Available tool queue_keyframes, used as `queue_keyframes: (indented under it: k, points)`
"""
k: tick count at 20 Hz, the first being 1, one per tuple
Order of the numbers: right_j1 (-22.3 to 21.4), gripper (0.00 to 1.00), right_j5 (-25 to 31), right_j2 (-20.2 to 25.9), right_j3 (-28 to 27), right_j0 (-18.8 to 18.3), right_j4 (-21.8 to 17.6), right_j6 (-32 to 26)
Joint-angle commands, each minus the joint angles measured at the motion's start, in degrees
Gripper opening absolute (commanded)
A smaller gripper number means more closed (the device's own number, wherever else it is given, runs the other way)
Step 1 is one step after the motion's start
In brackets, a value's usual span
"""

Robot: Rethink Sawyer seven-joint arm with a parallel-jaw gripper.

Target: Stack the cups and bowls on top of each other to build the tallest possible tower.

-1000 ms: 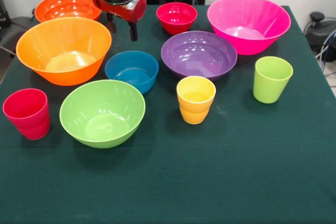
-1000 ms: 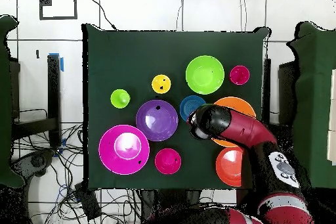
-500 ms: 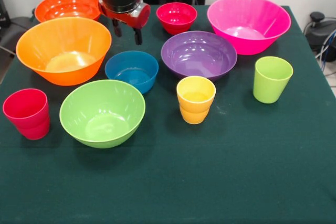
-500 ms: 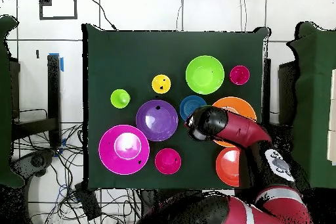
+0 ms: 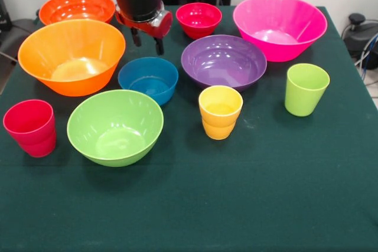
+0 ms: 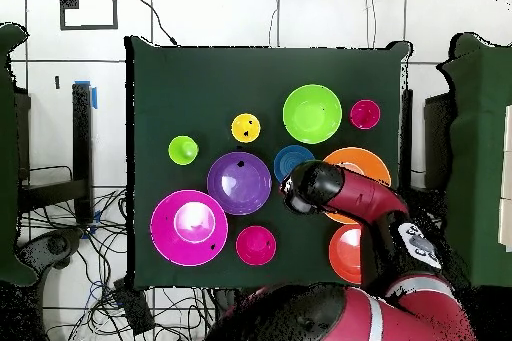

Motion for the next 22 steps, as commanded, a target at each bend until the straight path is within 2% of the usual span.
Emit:
queue_keyframes:
  k: [1, 4, 7, 13, 17, 20, 22]
  points:
    - [3.56, 1.0, 0.15, 2.05, -6.12, 3.41, 3.79, 10.2]
    - [3.39, 1.0, -1.3, 1.07, -4.87, 4.25, 5.72, 12.93]
    - [3.36, 1.0, -3.12, 0.93, -4.85, 4.59, 6.57, 12.78]
    - [1.27, 1.0, -1.3, -0.27, -4.75, 6.41, 7.44, 13.1]
    - [1.79, 1.0, -0.66, -0.3, -5.92, 6.38, 8.0, 12.66]
    - [1.28, 1.0, -0.24, 0.36, -5.26, 5.96, 7.6, 10.34]
    - [0.52, 1.0, 0.43, 2.61, -4.91, 4.54, 5.56, 4.81]
